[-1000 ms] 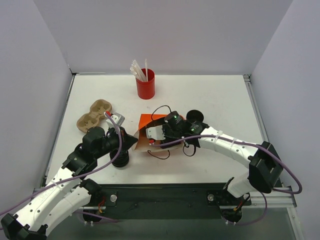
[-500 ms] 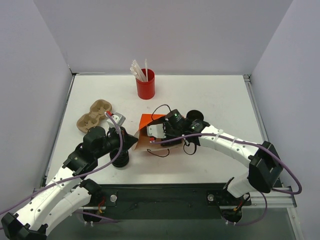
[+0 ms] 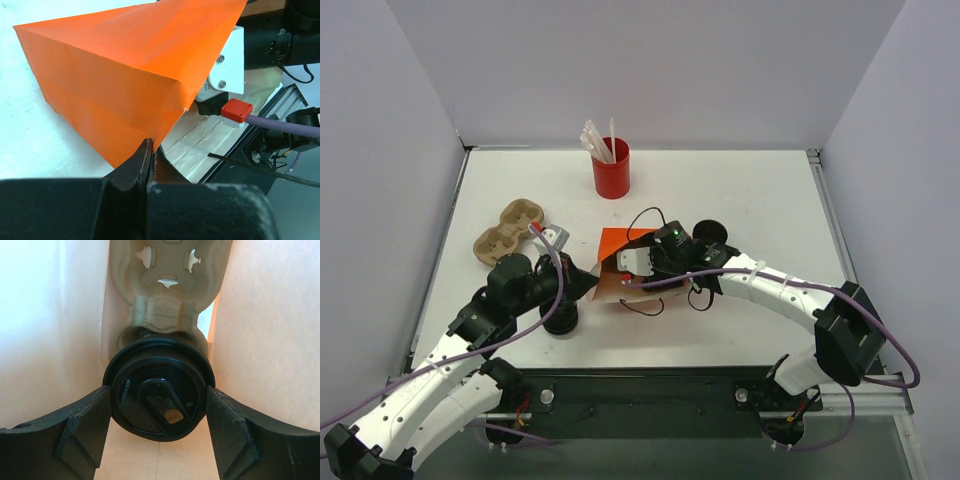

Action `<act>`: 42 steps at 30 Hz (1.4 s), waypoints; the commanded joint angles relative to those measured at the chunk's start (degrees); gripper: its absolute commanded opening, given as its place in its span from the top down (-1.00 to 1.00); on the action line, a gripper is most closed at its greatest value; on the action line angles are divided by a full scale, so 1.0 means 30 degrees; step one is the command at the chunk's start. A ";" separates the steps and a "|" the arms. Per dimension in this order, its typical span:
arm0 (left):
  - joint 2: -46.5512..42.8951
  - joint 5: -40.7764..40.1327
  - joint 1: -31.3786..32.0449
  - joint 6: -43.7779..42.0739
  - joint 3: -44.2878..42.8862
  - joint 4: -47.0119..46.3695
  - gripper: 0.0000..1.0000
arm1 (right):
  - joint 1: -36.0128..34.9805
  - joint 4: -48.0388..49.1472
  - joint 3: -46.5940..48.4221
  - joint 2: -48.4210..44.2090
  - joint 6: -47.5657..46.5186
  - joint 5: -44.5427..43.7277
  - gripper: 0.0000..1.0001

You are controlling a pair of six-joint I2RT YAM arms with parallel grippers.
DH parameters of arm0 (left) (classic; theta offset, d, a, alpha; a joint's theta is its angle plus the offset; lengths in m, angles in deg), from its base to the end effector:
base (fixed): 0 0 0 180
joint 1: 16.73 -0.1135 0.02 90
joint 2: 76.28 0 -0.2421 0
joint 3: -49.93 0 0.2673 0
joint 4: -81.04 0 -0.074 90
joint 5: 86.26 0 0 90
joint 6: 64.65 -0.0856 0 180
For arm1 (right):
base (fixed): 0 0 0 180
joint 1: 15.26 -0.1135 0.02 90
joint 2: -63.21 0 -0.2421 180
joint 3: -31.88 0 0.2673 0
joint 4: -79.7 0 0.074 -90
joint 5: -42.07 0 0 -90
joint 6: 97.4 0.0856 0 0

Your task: Pack the takeout coffee

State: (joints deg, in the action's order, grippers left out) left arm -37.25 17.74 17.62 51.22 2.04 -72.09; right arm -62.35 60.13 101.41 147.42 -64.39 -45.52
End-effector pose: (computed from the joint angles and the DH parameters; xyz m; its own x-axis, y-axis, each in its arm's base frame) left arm 0.1909 -0.1556 0.2586 -0.5514 -0.1359 -0.8231 0.5522 0.6801 -0.4823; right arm 0.2602 0.2852 0.1968 0.4247 -0.7737 -0.4702 -0.7329 0.0110 -0.6803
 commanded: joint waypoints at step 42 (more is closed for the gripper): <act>0.1259 0.0050 0.0006 -0.0332 -0.1046 0.0819 1.00 | 0.0551 -0.0466 0.1626 -0.0587 0.2680 -0.1978 -0.99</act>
State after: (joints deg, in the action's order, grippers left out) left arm -33.62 18.42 17.69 51.37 1.05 -74.08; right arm -61.52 57.57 103.59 147.77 -58.88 -46.90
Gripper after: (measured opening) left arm 0.023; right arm 0.997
